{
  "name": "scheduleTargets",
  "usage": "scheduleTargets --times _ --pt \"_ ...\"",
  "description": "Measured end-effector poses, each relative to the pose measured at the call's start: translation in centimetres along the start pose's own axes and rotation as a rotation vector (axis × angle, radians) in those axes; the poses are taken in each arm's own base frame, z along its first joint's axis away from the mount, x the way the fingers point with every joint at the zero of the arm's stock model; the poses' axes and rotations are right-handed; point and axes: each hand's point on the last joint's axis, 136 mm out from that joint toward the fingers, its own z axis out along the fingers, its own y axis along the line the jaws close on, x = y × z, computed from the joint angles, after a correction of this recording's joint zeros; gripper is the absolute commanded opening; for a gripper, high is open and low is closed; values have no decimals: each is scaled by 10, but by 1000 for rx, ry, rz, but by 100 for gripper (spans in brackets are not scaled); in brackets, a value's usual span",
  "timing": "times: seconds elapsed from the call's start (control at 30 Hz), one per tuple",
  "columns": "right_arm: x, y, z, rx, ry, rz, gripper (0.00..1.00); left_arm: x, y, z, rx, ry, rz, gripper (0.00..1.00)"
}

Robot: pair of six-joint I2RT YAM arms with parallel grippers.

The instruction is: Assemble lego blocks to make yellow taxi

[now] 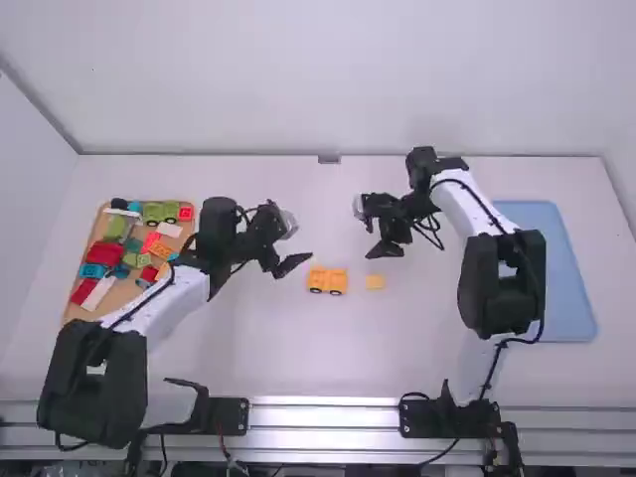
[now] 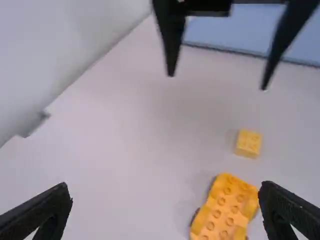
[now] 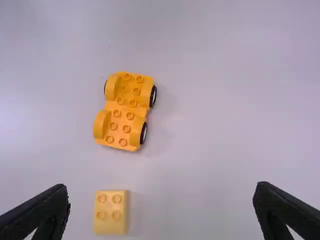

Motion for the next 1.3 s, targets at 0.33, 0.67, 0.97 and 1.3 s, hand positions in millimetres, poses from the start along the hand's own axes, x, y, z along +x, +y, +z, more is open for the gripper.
scheduleTargets --times 0.33,0.67,0.97,1.3 --pt "13 38 24 -114 -7 -2 98 26 -33 17 217 -36 56 99" --pt "31 39 31 -61 -114 103 98 55 -36 37 339 25 56 99" --pt "19 52 44 -105 -148 114 98 77 -48 47 418 -14 113 99" --pt "38 59 52 -77 -167 104 98 93 -62 64 467 -34 144 99"
